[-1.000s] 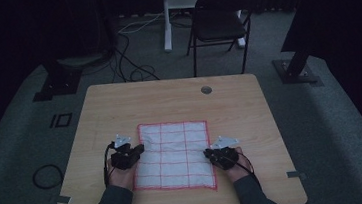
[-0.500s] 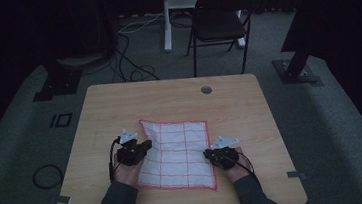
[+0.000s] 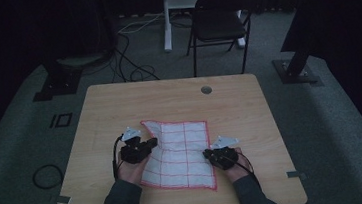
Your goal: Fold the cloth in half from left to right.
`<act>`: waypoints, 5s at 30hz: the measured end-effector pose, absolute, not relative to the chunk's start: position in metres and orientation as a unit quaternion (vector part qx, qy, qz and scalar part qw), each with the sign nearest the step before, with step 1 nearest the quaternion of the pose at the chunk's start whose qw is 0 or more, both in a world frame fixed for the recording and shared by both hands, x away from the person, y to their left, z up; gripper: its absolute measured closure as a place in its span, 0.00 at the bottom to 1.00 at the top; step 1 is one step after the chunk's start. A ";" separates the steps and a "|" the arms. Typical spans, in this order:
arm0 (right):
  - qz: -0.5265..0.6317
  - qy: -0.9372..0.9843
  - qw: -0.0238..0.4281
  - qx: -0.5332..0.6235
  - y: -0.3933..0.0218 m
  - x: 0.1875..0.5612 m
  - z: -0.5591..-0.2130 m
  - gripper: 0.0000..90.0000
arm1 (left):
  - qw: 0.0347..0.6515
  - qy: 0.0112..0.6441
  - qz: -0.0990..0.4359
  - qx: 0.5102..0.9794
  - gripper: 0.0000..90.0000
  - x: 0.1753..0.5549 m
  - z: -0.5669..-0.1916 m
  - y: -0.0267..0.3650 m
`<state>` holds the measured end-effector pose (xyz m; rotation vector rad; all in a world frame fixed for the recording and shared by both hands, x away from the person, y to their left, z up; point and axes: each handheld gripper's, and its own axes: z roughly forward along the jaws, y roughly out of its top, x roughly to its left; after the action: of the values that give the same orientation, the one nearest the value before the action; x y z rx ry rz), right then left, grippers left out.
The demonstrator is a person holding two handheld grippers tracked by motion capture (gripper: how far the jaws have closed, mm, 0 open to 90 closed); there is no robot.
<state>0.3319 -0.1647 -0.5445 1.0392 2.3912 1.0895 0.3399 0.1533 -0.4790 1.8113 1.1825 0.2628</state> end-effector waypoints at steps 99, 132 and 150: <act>0.390 0.802 0.164 0.421 -0.212 0.340 -0.539 0.84 | 0.451 0.386 0.049 0.803 0.97 0.363 -0.504 0.004; 0.419 0.802 0.177 0.387 -0.177 0.339 -0.513 0.75 | 0.444 0.387 0.079 0.804 0.82 0.321 -0.509 0.066; 0.422 0.803 0.166 0.386 -0.166 0.344 -0.514 0.68 | 0.415 0.413 0.059 0.809 0.84 0.285 -0.541 0.096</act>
<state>0.3441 -0.1660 -0.5140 1.0990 2.2872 1.2020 0.2849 0.0961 -0.5415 2.0316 1.0388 0.1490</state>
